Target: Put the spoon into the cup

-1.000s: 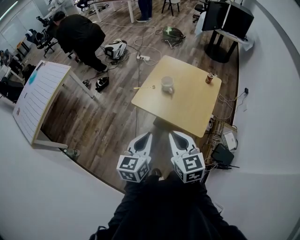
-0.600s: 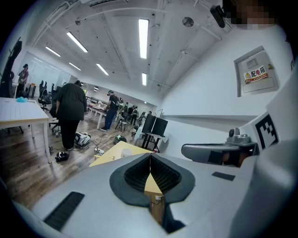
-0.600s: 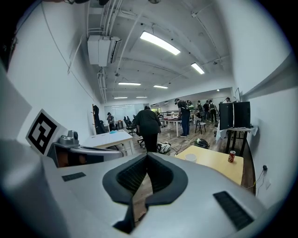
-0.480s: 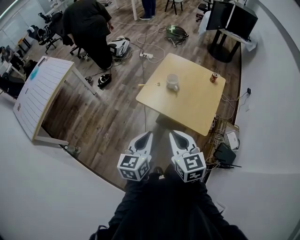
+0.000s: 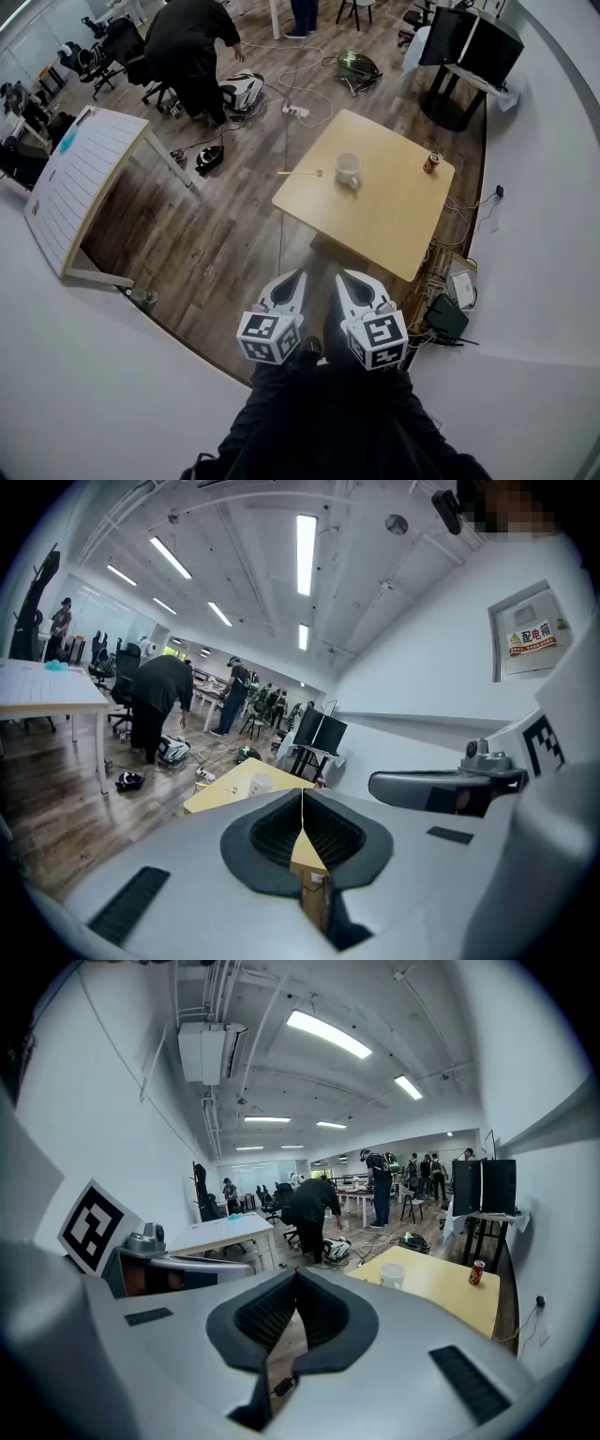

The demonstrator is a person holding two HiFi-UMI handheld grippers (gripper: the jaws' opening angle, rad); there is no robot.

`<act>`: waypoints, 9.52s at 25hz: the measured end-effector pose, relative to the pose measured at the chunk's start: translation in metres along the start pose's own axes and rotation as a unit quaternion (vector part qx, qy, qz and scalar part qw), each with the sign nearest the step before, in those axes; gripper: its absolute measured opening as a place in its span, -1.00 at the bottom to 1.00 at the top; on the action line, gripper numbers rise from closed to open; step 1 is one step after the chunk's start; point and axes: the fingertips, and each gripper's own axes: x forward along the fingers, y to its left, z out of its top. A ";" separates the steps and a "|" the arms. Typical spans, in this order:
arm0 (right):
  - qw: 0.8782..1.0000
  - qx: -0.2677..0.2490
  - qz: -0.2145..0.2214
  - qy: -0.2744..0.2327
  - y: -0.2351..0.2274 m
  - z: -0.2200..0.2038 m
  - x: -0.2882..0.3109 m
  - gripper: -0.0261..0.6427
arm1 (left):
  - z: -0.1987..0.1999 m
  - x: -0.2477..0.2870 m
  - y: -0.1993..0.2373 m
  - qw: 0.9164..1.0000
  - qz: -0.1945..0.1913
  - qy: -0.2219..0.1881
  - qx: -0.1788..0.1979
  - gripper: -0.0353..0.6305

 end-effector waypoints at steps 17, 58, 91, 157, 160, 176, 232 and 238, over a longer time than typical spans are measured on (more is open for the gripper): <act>1.000 0.023 0.016 -0.003 -0.149 0.050 0.094 -0.86 | 0.070 0.165 0.017 1.000 0.014 0.007 0.012 -0.79; 0.989 0.083 0.026 0.120 -0.267 0.014 0.255 -0.86 | 0.044 0.306 0.175 0.986 0.104 0.103 -0.077 -0.79; 0.957 0.086 0.087 0.264 -0.275 -0.049 0.485 -0.86 | -0.046 0.431 0.418 0.946 0.139 0.218 -0.197 -0.60; 0.946 0.176 -0.148 0.227 -0.372 -0.084 0.347 -0.86 | 0.031 0.516 0.240 0.954 -0.171 0.162 -0.187 -0.79; 0.944 0.183 -0.155 0.226 -0.377 -0.089 0.338 -0.86 | 0.024 0.522 0.231 0.957 -0.165 0.177 -0.159 -0.79; 0.948 0.187 -0.150 0.211 -0.383 -0.096 0.315 -0.86 | 0.002 0.524 0.224 0.963 -0.121 0.189 -0.146 -0.75; 0.990 0.088 -0.100 -0.041 -0.335 0.079 0.145 -0.86 | 0.148 0.349 -0.015 0.993 -0.085 -0.003 0.086 -0.79; 0.990 0.089 -0.100 -0.045 -0.338 0.078 0.141 -0.86 | 0.145 0.349 -0.020 0.992 -0.085 -0.001 0.090 -0.79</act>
